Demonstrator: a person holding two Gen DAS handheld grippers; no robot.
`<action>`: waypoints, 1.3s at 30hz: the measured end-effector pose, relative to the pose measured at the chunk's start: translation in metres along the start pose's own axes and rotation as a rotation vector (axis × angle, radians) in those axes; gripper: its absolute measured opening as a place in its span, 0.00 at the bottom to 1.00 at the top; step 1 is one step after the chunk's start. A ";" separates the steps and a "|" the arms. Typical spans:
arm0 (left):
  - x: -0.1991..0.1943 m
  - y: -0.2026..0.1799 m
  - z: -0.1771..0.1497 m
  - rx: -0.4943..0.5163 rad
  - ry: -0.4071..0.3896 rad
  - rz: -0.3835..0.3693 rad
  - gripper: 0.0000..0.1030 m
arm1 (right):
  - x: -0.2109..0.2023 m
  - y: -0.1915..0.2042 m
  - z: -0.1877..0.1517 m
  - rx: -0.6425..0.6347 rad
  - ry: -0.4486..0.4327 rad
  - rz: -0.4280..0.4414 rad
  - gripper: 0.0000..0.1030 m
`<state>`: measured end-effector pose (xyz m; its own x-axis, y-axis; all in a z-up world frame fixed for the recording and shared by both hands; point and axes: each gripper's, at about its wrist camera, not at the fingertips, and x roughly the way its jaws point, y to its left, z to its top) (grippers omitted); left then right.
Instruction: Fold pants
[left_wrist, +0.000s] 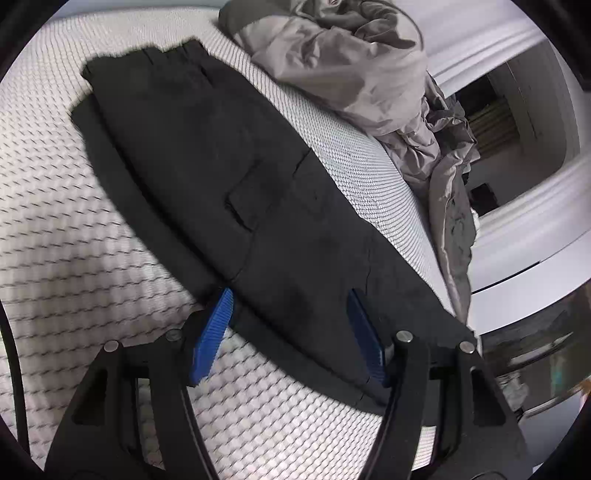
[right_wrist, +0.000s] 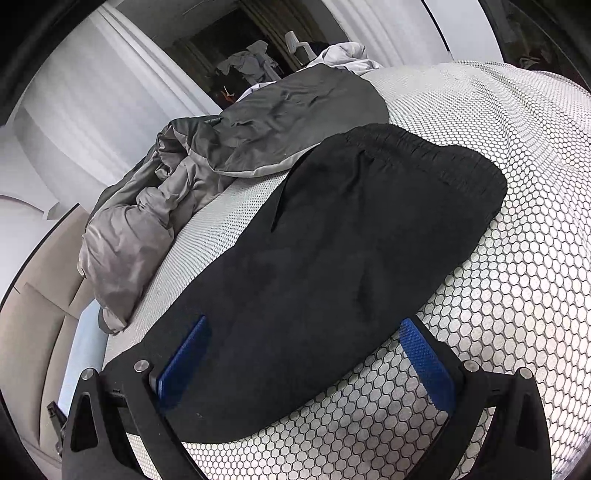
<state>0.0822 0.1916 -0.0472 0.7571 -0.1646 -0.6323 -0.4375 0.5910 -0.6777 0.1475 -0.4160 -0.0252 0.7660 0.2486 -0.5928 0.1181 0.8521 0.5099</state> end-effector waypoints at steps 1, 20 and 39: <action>0.005 0.000 0.002 0.001 -0.002 -0.011 0.57 | 0.001 0.000 0.000 0.001 0.002 0.002 1.00; -0.003 0.008 0.000 0.046 -0.015 0.137 0.21 | -0.008 -0.020 0.003 0.068 -0.020 0.008 1.00; 0.027 0.017 0.016 -0.017 -0.099 0.102 0.11 | 0.044 -0.067 0.033 0.243 0.072 0.088 0.30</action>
<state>0.1026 0.2101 -0.0700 0.7522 -0.0248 -0.6585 -0.5222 0.5871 -0.6186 0.1941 -0.4775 -0.0654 0.7343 0.3560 -0.5780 0.2081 0.6924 0.6908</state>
